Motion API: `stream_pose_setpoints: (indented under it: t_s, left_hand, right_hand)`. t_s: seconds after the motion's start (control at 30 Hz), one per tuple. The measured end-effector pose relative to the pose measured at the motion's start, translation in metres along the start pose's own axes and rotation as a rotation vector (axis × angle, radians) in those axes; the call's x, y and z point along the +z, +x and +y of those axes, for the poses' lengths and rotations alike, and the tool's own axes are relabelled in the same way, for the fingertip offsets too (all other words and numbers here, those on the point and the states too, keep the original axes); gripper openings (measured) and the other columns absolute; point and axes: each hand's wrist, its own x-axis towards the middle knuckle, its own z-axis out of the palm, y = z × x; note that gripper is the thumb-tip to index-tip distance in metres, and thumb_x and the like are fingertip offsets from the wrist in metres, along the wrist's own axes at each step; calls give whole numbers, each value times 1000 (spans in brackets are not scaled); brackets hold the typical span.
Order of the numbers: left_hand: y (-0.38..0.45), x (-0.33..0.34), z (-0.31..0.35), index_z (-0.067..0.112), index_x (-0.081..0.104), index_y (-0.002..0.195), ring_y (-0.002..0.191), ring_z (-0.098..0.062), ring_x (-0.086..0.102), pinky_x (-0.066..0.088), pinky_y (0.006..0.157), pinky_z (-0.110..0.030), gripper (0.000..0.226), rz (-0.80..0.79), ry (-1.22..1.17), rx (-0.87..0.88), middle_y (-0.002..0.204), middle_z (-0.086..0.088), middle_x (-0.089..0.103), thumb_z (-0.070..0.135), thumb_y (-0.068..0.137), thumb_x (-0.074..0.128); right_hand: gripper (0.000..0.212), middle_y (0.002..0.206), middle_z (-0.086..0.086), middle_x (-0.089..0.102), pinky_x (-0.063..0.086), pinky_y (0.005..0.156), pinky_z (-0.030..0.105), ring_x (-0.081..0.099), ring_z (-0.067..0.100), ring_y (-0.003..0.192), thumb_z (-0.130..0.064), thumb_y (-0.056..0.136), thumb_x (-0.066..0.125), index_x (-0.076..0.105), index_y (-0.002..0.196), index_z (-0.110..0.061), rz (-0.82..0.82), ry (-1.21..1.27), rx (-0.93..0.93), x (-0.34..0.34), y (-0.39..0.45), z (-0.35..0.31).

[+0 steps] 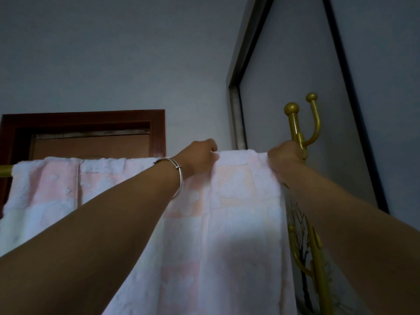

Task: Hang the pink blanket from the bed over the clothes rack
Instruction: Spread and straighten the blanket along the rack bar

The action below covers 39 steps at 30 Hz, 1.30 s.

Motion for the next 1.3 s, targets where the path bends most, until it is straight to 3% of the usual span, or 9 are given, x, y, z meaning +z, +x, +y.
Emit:
stream_pose_setpoints:
  t_s: [0.1,0.33,0.47,0.6,0.73,0.83,0.97,1.17,1.3]
  left_hand:
    - [6,7,8,5,50,116,97,-30,57,41,75,-31,38,27,-13,14,113,-19,62,34,92,50]
    - [14,15,10,4,53,114,99,-33,57,45,81,-35,52,-31,69,-22,117,-19,61,50,93,40]
    - [12,10,16,4,51,123,114,-34,54,43,91,-34,39,-71,39,-39,129,-20,56,30,97,37]
    - [9,3,14,6,48,123,92,-25,52,42,71,-27,35,-62,-28,-61,123,-17,58,10,88,42]
    - [4,2,5,6,55,110,86,-22,52,40,71,-28,27,3,-19,-20,112,-15,63,10,84,50]
    - [3,0,1,4,60,103,83,-19,51,40,64,-25,22,52,-24,14,108,-14,65,10,83,54]
    - [4,-3,-4,2,63,94,80,-17,51,39,66,-25,15,110,41,23,103,-15,68,11,82,60]
    - [-5,-18,-31,6,60,93,92,-37,62,51,75,-37,22,149,203,-90,102,-20,66,24,81,59]
    - [-11,-16,-33,9,56,100,83,-31,57,44,70,-31,21,95,180,-39,103,-18,66,22,87,48]
  right_hand:
    - [28,118,15,64,47,85,31,59,30,111,-11,89,48,63,112,-5,115,373,37,-8,6,9]
    - [27,114,23,61,50,82,39,59,39,103,-3,91,42,60,111,0,223,-158,-193,-3,16,34]
    - [26,118,21,56,50,84,38,58,36,102,0,91,44,60,111,-1,221,-463,-407,1,13,39]
    - [27,118,21,56,49,85,38,59,34,104,4,91,43,62,109,1,260,-633,-443,-2,12,40]
    - [26,114,16,59,45,88,40,52,33,109,-3,90,42,62,106,-5,333,-777,-501,2,6,30]
    - [28,114,13,62,38,93,38,50,30,109,-4,88,45,60,111,-7,251,-763,-674,19,-3,20]
    - [26,114,13,64,39,94,37,52,29,109,-5,89,46,59,112,-6,230,-737,-636,27,-7,15]
    - [25,108,14,66,39,94,37,54,30,107,0,88,43,62,104,-4,207,-750,-597,30,-8,10]
    - [23,111,14,66,38,97,38,53,30,109,-4,87,48,63,104,-6,170,-760,-526,31,-13,3]
